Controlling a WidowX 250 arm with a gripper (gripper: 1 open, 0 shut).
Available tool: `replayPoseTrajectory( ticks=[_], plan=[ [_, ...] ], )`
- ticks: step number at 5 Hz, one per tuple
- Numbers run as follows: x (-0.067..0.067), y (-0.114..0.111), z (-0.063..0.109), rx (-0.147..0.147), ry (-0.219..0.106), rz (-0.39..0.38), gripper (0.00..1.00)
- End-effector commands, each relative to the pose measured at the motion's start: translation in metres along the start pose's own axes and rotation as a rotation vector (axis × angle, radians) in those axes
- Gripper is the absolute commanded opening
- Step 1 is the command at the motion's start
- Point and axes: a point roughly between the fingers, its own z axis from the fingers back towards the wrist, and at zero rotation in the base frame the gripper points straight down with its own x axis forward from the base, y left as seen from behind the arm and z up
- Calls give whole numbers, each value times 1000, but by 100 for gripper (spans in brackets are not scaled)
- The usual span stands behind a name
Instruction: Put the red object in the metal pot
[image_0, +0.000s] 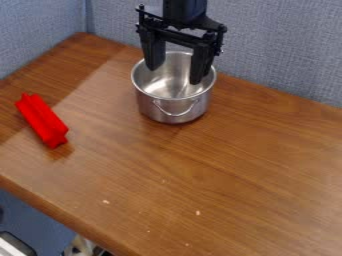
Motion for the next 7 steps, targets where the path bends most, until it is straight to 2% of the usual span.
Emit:
replayPoseTrajectory(
  ticks=[1,2,3,4,5,6,7],
  plan=[
    [-1,1,-6,2,18,1,100],
    [-9,19,-17,12,50,54,100],
    [-25,53,-14,-3,15,193,100],
    [-42,92,-14,-10,-23,371,100],
    [-53,121,-17,-38,-60,536,100],
    [-55,147,-27,-61,-94,699,100],
    [-61,167,-36,-61,-108,805,100]
  ],
)
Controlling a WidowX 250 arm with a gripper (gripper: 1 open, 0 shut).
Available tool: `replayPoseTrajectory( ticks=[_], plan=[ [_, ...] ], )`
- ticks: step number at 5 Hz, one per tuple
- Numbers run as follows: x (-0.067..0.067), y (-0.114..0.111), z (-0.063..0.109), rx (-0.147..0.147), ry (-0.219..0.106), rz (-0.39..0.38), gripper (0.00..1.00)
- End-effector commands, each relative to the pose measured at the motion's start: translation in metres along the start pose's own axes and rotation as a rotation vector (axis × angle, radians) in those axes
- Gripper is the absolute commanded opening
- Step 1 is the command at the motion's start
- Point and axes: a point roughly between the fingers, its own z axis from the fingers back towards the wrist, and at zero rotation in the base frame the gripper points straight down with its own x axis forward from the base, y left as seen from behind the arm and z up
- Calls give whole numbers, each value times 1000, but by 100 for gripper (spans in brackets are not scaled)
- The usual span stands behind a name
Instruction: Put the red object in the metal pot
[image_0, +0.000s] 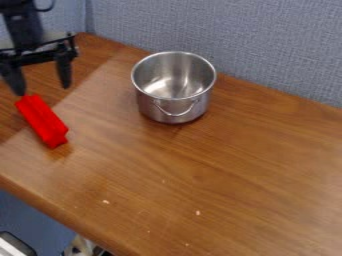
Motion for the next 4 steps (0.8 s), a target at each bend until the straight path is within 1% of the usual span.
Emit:
replayPoseTrajectory(
  ticks=[1,2,3,4],
  plan=[
    [11,17,-7,-10,-22,142,100],
    [16,26,-22,0,-16,197,100],
    [20,28,-35,19,-22,210,100],
    [25,24,-47,43,-38,217,100]
  ],
)
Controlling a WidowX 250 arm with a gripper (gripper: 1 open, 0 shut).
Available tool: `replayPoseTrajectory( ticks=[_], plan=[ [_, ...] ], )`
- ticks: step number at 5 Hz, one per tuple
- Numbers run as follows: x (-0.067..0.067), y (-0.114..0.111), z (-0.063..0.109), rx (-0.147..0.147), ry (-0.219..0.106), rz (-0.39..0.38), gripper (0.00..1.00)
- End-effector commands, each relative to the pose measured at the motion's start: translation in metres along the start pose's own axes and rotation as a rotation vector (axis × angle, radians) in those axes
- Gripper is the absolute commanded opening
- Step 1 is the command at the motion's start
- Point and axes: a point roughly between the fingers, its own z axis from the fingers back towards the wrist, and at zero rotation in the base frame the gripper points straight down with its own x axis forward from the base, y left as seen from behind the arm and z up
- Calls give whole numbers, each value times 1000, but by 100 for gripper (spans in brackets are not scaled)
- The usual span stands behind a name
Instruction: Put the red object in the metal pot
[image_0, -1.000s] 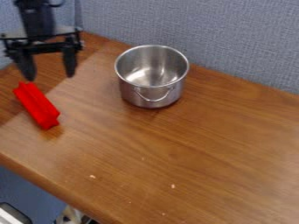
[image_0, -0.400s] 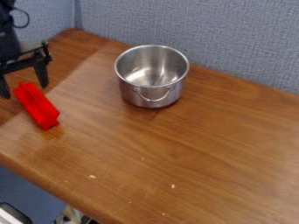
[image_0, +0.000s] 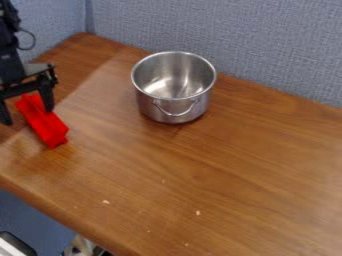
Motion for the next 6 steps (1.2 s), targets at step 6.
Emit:
replayPoseTrajectory(
  ticks=[6],
  plan=[
    [6,-10,19,18,-60,-45,100]
  ],
)
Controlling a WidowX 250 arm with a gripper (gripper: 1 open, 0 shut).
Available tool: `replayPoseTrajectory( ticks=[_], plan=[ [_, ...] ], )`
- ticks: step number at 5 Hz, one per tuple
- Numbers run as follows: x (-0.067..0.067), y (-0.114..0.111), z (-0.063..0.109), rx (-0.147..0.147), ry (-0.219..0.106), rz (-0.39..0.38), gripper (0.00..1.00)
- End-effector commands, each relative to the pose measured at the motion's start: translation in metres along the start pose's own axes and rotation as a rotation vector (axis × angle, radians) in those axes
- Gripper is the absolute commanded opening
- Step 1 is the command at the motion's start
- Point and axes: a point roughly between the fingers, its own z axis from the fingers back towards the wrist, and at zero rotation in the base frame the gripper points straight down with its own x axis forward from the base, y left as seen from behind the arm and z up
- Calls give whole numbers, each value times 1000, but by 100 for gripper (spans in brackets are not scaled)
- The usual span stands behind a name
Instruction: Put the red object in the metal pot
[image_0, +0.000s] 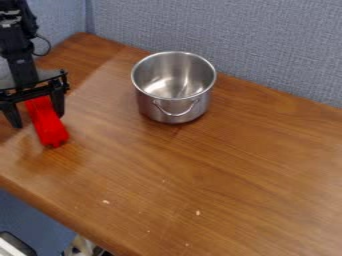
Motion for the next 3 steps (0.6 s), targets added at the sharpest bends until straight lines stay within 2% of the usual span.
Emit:
replayPoseTrajectory(
  ticks=[1,3],
  plan=[
    [11,-3,26,-13,-87,-19,100],
    [10,-5,32,-7,-96,-44,100]
  ],
)
